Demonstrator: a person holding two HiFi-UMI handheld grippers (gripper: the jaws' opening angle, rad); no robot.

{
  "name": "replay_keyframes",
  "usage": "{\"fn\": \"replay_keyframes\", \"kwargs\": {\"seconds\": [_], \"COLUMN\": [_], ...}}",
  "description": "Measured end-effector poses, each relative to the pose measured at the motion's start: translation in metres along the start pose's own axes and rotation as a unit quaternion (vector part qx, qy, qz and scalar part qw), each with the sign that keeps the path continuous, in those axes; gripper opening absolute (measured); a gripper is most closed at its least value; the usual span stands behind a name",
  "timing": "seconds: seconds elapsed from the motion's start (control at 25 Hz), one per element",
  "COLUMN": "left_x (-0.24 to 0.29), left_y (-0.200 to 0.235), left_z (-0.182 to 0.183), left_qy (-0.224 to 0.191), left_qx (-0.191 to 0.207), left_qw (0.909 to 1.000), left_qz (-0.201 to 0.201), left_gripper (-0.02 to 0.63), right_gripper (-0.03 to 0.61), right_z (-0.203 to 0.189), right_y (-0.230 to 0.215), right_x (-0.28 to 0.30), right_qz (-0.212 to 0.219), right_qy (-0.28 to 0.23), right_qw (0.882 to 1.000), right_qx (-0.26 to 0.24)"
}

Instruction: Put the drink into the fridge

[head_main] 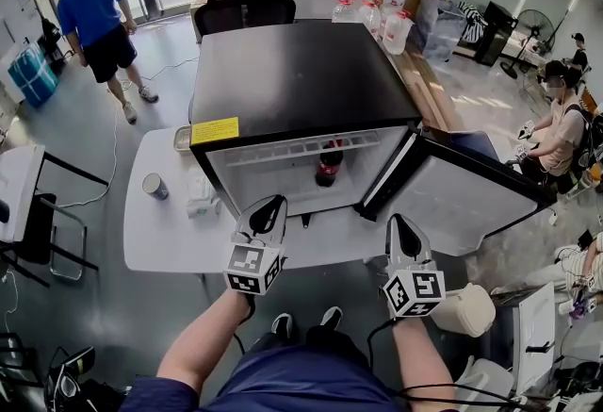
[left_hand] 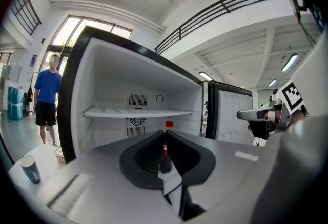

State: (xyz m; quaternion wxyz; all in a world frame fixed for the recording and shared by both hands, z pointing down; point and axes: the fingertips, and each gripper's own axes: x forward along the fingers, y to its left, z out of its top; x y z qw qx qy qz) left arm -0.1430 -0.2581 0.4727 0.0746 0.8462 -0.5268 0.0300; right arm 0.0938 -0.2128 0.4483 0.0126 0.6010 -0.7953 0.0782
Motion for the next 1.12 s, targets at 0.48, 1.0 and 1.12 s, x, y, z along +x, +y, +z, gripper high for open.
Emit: {"fn": "replay_keyframes", "kwargs": {"seconds": [0.48, 1.0, 1.12], "left_x": [0.004, 0.015, 0.017], "left_y": [0.001, -0.004, -0.005], "left_z": [-0.006, -0.011, -0.012], "left_qy": [0.01, 0.016, 0.017], "left_qx": [-0.001, 0.002, 0.002], "left_qw": [1.0, 0.9999, 0.9998], "left_qz": [0.0, 0.0, -0.001], "left_gripper": [0.018, 0.019, 0.02], "right_gripper": [0.006, 0.006, 0.006], "right_z": [0.0, -0.002, -0.005], "right_y": [0.001, -0.004, -0.006], "right_x": [0.0, 0.003, 0.003], "right_qz": [0.002, 0.007, 0.005], "right_qy": [0.001, 0.005, 0.006], "right_qw": [1.0, 1.0, 1.0], "right_qx": [-0.001, -0.001, 0.002]}}
